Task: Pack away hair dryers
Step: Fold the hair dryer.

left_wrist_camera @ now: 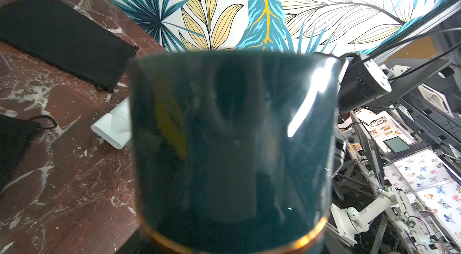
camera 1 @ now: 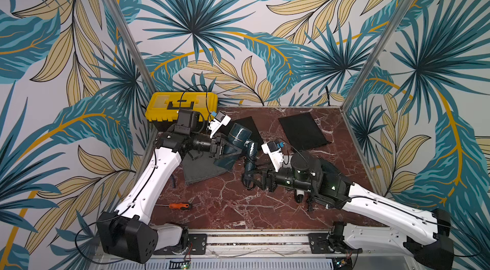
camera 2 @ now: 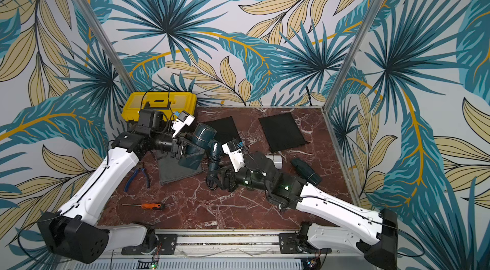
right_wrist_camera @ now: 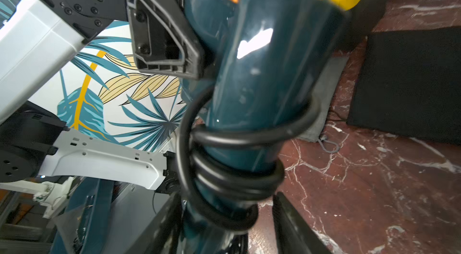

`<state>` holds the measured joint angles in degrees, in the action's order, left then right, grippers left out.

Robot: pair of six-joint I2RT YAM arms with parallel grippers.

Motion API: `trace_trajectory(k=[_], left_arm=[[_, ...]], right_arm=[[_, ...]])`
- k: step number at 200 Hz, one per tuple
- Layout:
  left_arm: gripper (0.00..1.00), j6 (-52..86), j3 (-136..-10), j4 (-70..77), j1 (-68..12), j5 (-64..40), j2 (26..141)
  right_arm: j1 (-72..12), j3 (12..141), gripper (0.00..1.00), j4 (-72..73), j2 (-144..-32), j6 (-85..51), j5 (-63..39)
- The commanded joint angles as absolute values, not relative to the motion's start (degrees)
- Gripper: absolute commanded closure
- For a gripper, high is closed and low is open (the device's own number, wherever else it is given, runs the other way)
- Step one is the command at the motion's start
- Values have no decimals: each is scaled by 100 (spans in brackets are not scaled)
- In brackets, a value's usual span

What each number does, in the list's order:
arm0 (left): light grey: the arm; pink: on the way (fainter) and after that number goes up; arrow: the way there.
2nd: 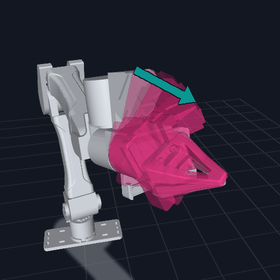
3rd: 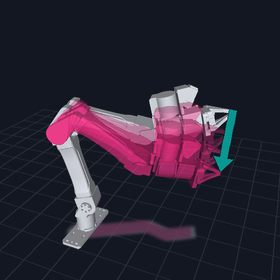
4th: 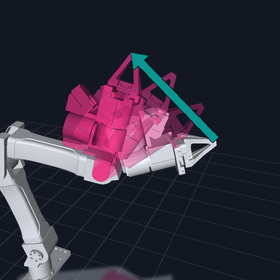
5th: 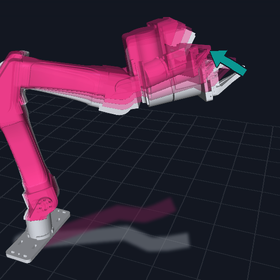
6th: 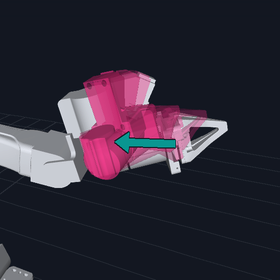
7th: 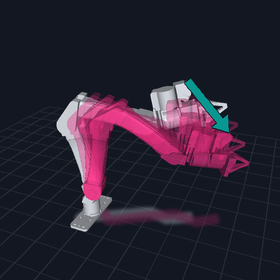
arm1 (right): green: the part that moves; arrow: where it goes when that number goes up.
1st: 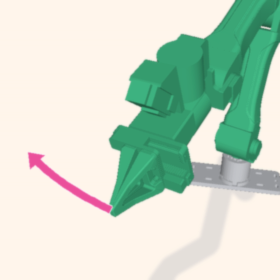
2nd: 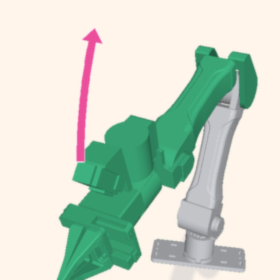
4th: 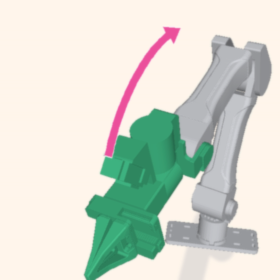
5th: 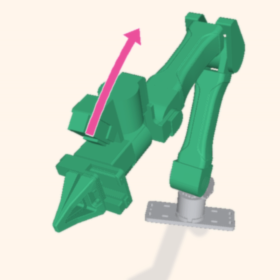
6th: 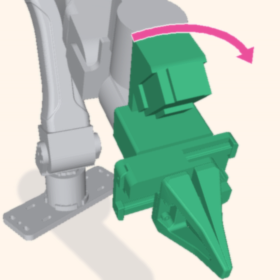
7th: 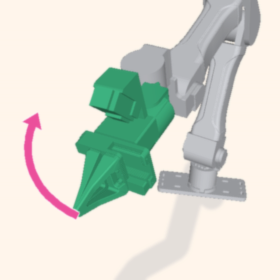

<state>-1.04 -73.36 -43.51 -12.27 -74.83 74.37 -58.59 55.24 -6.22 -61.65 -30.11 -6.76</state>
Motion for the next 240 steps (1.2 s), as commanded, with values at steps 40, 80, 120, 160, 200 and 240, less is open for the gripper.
trace_trajectory(k=[40, 80, 120, 160, 200, 240], left_arm=[[100, -146, -7591, -4336, -1204, -7878, 7284], [100, -172, -7486, -4333, -1230, -7866, 7278], [100, -189, -7453, -4333, -1286, -7821, 7293], [100, -166, -7420, -4335, -1338, -7788, 7304], [100, -156, -7414, -4337, -1349, -7763, 7303], [100, -262, -7522, -4335, -1308, -7505, 7303]], right_arm=[[-5827, 5300, 79, 317, -6319, -3171, -882], [-5828, 5510, 99, 853, -6773, -3193, -1189], [-5823, 5633, 100, 1476, -7064, -3296, -1336], [-5823, 5687, 100, 1915, -7153, -3363, -1384], [-5829, 5755, 100, 2279, -7404, -3459, -1405], [-5827, 5912, 60, 1349, -7366, -3304, -974]])
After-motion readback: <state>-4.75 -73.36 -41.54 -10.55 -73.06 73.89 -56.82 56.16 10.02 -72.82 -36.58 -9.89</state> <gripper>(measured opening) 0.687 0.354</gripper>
